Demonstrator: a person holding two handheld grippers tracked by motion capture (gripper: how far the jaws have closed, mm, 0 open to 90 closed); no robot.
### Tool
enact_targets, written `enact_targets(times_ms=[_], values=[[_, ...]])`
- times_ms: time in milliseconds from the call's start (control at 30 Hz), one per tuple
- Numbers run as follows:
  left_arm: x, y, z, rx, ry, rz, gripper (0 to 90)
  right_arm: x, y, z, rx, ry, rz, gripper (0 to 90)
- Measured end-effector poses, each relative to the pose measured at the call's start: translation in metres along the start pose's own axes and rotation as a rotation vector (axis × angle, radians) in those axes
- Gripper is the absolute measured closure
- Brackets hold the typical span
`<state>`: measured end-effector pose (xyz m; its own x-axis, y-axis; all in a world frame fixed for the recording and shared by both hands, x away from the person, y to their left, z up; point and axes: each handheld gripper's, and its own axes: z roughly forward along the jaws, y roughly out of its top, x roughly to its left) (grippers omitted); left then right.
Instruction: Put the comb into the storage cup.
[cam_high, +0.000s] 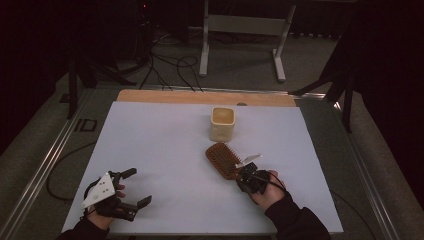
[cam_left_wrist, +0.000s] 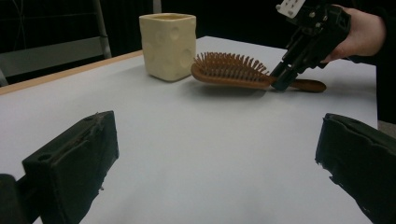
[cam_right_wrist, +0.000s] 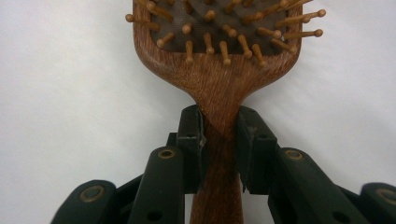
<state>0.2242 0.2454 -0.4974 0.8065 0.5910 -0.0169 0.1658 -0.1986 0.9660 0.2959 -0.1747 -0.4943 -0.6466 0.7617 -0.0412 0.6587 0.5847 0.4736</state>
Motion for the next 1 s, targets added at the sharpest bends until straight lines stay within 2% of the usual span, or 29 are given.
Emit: enact_targets(times_ms=[233,367,567,1000], values=[[0.0,0.0,0.0,0.001,0.0,-0.001,0.0,0.005,0.0,-0.007,-0.096,0.013,0.01,73.1],[0.0,0.0,0.0,0.002,-0.002,-0.001,0.0,0.005,0.001,-0.012,-0.174,0.026,0.024,73.1],[0.0,0.0,0.001,0.001,-0.003,-0.003,0.0,0.004,-0.002,-0.016,-0.241,0.052,0.05,73.1],[0.0,-0.001,0.003,0.017,-0.004,-0.004,0.0,0.007,-0.007,-0.026,-0.39,0.066,0.018,73.1]])
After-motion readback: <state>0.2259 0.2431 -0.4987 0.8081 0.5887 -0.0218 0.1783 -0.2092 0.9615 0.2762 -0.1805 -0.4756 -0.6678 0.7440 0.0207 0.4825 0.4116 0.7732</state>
